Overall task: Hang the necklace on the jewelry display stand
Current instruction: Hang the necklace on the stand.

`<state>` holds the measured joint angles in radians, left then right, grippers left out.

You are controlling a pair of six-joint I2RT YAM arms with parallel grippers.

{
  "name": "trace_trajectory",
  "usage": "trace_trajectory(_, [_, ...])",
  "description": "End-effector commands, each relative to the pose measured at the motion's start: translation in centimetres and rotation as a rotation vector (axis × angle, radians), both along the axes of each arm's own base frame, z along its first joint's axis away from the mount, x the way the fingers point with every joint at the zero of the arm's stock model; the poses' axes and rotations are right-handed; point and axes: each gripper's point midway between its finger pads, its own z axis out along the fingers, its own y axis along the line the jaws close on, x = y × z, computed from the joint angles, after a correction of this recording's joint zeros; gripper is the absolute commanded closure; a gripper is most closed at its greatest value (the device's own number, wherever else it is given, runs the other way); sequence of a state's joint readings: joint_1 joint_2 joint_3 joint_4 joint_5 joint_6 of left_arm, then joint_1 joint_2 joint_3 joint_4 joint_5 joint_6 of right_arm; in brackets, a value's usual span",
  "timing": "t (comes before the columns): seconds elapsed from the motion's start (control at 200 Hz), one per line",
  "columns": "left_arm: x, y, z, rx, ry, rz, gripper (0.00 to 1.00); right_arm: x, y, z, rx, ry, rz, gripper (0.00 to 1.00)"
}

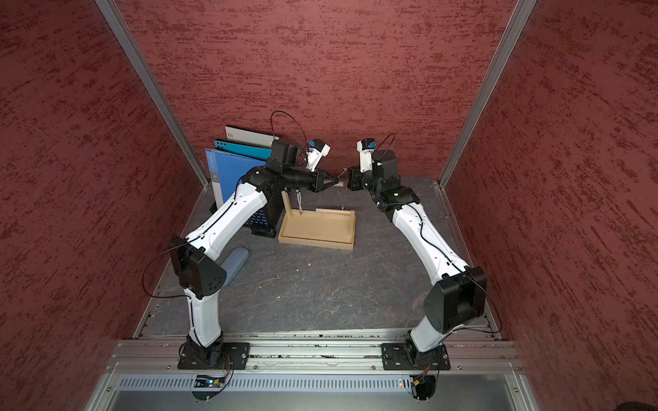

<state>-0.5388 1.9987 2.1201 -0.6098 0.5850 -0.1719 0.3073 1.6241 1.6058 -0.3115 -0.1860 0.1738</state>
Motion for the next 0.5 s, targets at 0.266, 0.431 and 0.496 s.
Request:
trace_trajectory(0.266, [3.4, -0.7, -2.8, 0.032, 0.001, 0.089, 1.0, 5.9, -0.6, -0.8, 0.0, -0.063, -0.092, 1.0])
trace_trajectory(0.431, [4.4, -0.1, -3.9, 0.036, 0.013, 0.118, 1.0, 8.1, 0.4, -1.6, 0.02, -0.062, -0.081, 1.0])
trace_trajectory(0.496, [4.8, 0.3, -4.1, 0.031, 0.02, 0.128, 1.0, 8.9, 0.8, -2.0, 0.019, -0.055, -0.079, 1.0])
